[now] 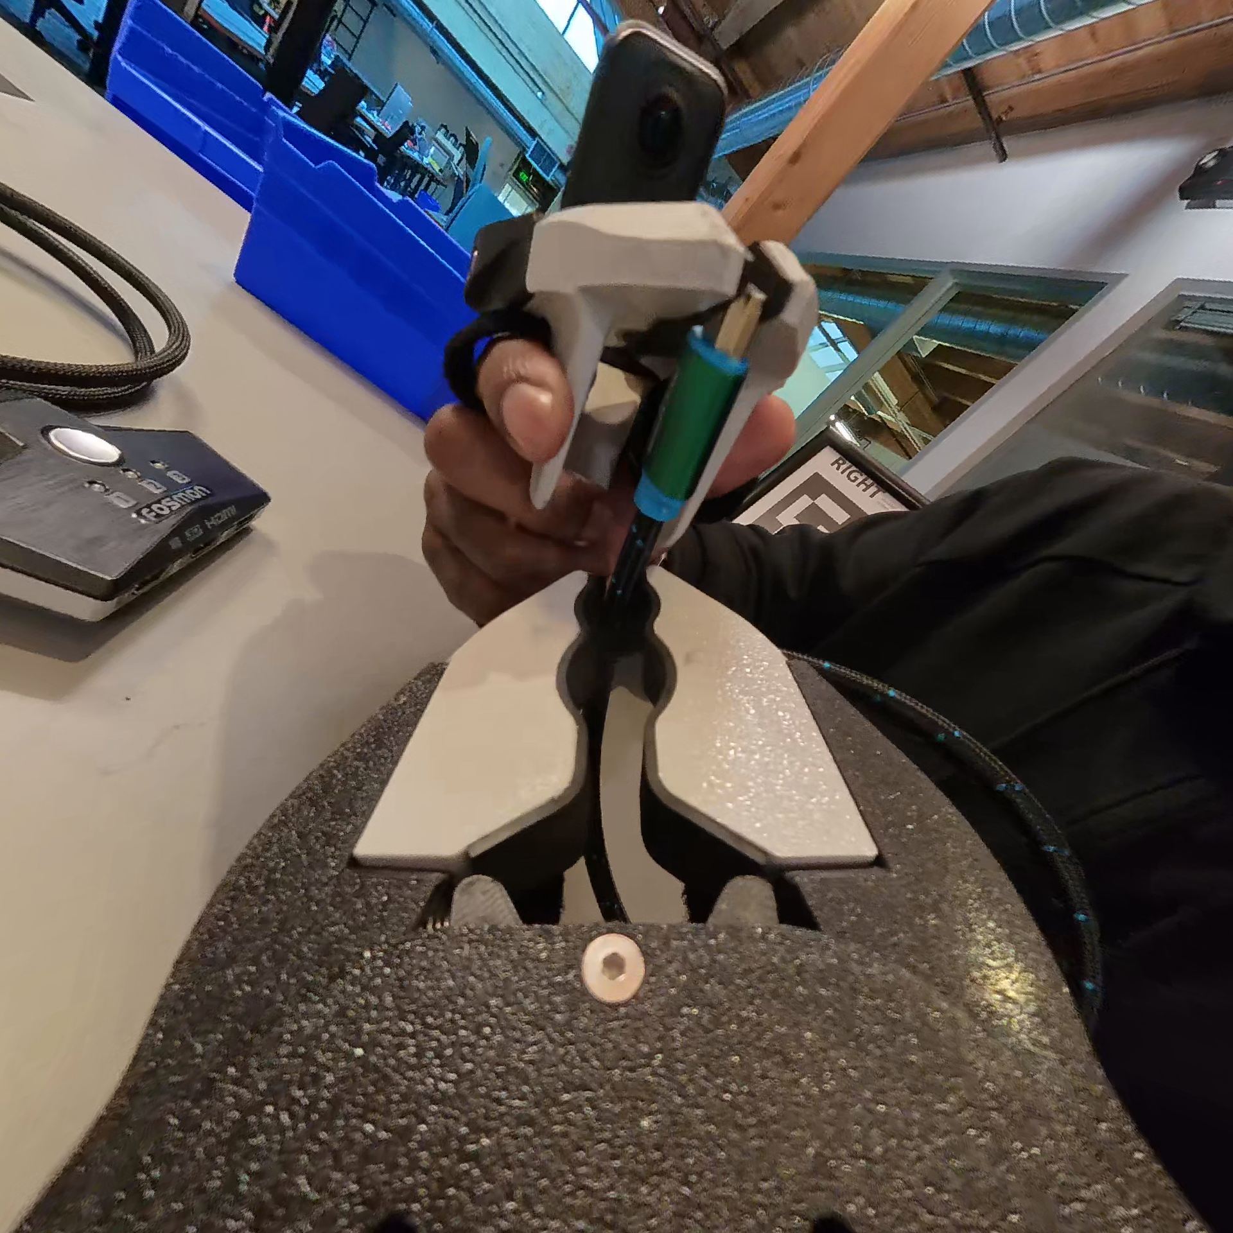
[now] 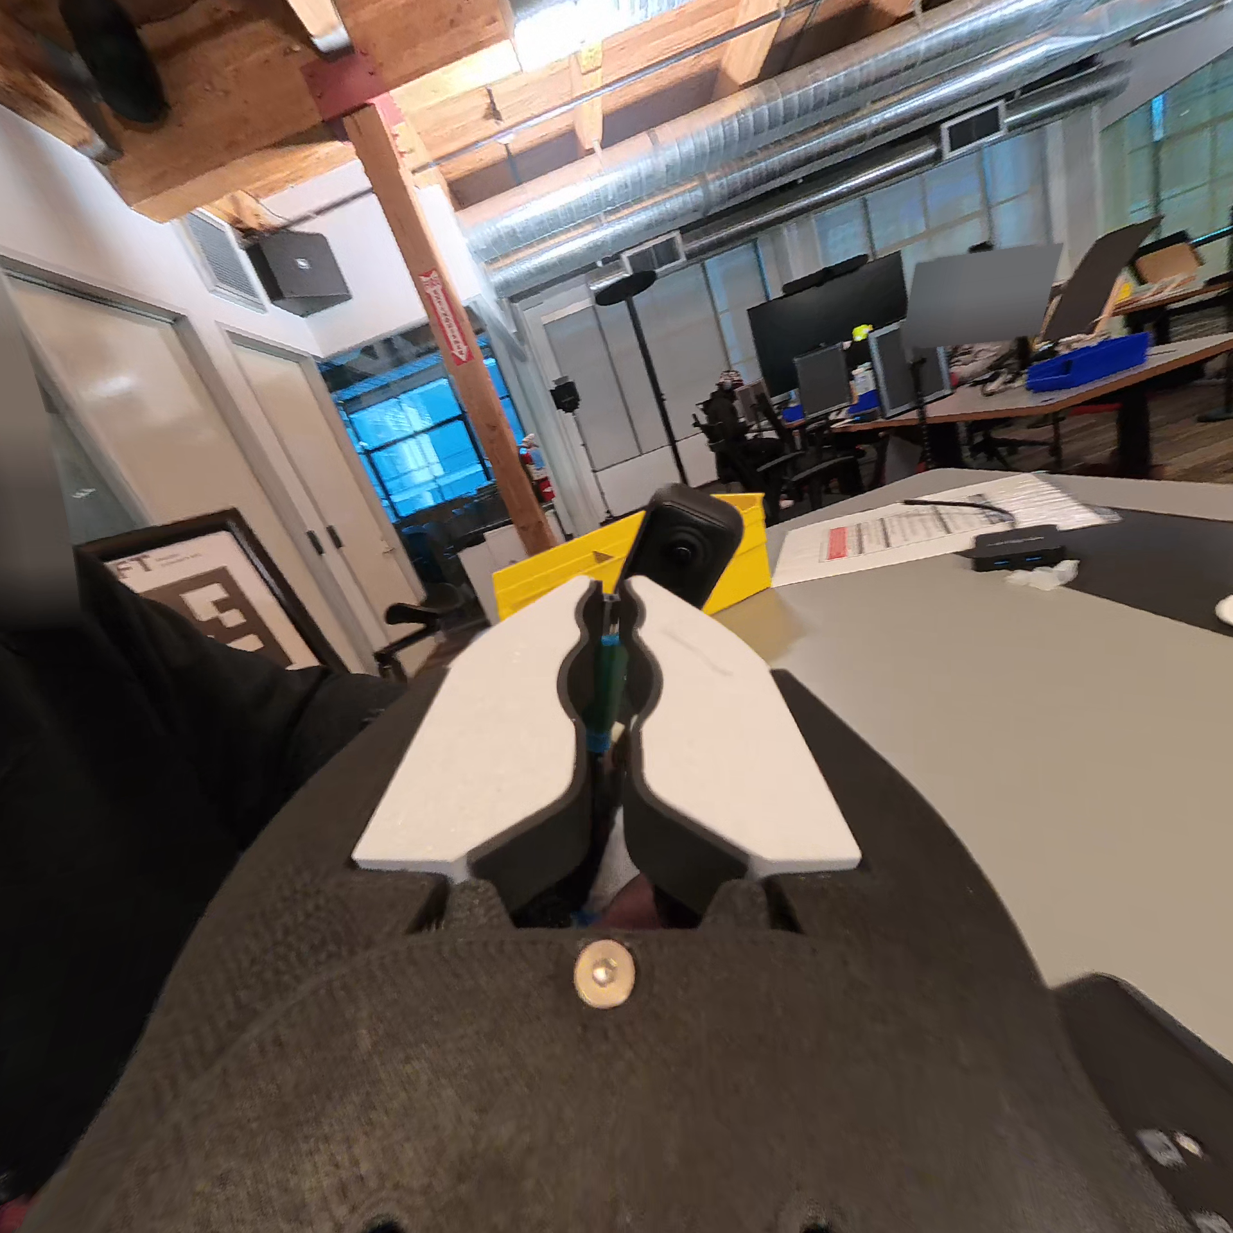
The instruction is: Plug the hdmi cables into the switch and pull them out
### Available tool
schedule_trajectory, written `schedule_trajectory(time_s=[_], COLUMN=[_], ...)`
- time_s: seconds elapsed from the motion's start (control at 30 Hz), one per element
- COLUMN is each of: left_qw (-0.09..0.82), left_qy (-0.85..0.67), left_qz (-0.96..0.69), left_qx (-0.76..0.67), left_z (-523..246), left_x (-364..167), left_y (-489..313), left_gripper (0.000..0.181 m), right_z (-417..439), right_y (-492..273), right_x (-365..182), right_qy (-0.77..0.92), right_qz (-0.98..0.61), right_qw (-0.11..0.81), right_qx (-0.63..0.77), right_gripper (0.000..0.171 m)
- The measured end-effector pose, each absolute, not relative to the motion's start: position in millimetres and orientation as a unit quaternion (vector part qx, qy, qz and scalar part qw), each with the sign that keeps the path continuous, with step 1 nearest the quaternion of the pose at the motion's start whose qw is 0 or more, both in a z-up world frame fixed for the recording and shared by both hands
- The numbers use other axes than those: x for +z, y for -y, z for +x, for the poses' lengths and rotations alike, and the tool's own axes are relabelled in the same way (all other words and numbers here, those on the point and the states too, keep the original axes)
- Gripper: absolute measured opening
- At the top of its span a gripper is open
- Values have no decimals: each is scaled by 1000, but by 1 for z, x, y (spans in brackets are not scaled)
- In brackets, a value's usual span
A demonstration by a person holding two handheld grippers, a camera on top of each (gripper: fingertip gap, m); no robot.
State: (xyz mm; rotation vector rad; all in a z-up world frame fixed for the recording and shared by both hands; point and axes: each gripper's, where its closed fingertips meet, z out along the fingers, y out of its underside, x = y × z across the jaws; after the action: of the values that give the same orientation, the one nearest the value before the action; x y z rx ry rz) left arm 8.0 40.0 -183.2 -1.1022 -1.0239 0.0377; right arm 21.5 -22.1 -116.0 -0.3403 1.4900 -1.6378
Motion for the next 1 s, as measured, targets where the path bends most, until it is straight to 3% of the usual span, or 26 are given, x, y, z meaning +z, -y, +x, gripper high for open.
schedule_trajectory(time_s=[0.27,0.47,0.57,0.83,1.0], left_qw=[715,666,653,668,664], left_qy=[476,491,502,465,474], left_qz=[-512,-559,-561,-553,-554], left_qx=[3,44,85,176,164], left_z=[17,16,9,1,1], left_x=[-183,-200,-204,-188,-191], left_y=[-34,-27,-16,-13,-13], left_gripper=[8,9,24,11,10], right_z=[12,18,15,19,12], right_y=[26,26,29,29,27], right_x=[-117,-129,-135,-144,-148], right_qy=[-617,-623,-629,-627,-650], right_qz=[-122,-132,-113,-98,-130], right_qw=[381,419,442,496,464], right_qx=[-678,-648,-629,-593,-587], right_gripper=[4,4,5,4,10])
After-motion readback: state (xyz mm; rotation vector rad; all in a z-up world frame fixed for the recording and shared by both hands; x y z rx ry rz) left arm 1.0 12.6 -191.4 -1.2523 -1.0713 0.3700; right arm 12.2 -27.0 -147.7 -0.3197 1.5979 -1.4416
